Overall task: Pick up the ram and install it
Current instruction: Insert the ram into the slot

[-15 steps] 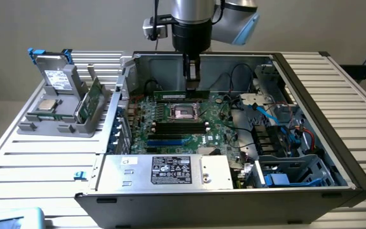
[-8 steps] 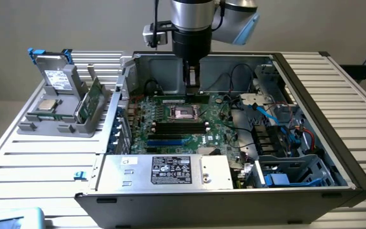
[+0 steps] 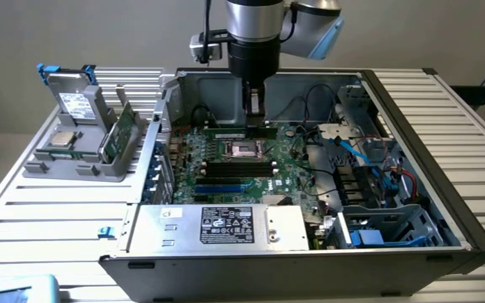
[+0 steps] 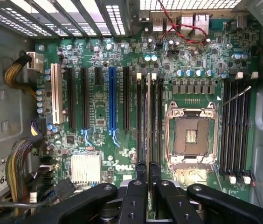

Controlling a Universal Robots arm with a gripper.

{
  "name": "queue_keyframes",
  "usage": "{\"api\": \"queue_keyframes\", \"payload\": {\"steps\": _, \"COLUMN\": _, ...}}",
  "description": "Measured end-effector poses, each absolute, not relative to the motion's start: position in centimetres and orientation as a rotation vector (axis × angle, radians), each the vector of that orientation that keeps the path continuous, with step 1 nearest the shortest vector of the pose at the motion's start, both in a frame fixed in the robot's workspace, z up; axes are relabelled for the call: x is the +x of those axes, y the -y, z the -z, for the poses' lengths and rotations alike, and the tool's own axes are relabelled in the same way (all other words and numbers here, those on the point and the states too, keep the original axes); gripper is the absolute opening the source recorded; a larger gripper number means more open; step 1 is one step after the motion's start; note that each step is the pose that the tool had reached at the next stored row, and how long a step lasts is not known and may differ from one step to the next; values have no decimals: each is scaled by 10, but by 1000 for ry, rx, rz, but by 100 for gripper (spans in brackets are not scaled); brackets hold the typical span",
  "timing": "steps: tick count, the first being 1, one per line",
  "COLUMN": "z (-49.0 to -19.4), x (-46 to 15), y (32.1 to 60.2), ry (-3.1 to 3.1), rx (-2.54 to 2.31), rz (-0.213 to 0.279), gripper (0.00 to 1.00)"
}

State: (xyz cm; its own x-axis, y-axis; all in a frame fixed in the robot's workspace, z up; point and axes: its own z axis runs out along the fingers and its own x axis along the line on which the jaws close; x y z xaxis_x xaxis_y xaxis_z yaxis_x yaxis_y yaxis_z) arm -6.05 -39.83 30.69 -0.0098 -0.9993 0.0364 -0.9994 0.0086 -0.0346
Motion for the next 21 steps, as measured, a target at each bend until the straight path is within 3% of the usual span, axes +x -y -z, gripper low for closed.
{"api": "queue_keyframes", "payload": {"steps": 21, "z": -269, "x": -61, "y": 405, "ry": 2234, "rx": 2213, "rz": -71, "gripper": 14}}
